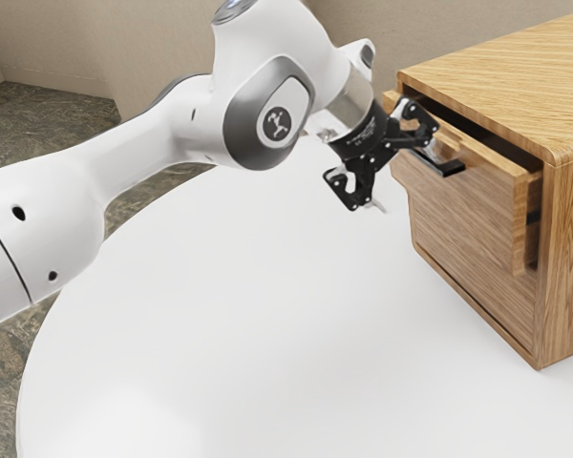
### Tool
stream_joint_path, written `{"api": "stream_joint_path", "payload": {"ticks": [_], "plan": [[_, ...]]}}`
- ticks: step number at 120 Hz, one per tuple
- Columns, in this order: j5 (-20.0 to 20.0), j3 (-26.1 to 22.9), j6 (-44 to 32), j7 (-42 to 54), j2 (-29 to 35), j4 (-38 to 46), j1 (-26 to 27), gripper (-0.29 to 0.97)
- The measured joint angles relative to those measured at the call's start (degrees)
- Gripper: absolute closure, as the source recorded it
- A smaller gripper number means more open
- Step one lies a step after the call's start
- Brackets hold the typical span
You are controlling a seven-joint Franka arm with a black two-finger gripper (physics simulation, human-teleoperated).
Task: Pull the drawer handle with one arm to open the drawer
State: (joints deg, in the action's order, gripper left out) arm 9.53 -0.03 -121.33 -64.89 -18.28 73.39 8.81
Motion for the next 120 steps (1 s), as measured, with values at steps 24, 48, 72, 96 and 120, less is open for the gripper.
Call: {"api": "stream_joint_path", "payload": {"ticks": [24, 48, 72, 96, 120], "plan": [[0.0, 1.8, -0.16, 0.13, 1.73, 3.19, 0.0, 0.0], [-0.02, 2.72, -0.49, 0.4, 2.85, 4.71, 0.03, 0.0], [0.3, 2.66, -0.6, 0.58, 3.9, 5.93, 0.0, 0.0], [0.85, 2.5, -0.99, 0.66, 5.43, 8.57, 0.5, 0.01], [0.8, 2.36, -1.42, 0.72, 7.98, 11.34, 0.72, 0.0]]}}
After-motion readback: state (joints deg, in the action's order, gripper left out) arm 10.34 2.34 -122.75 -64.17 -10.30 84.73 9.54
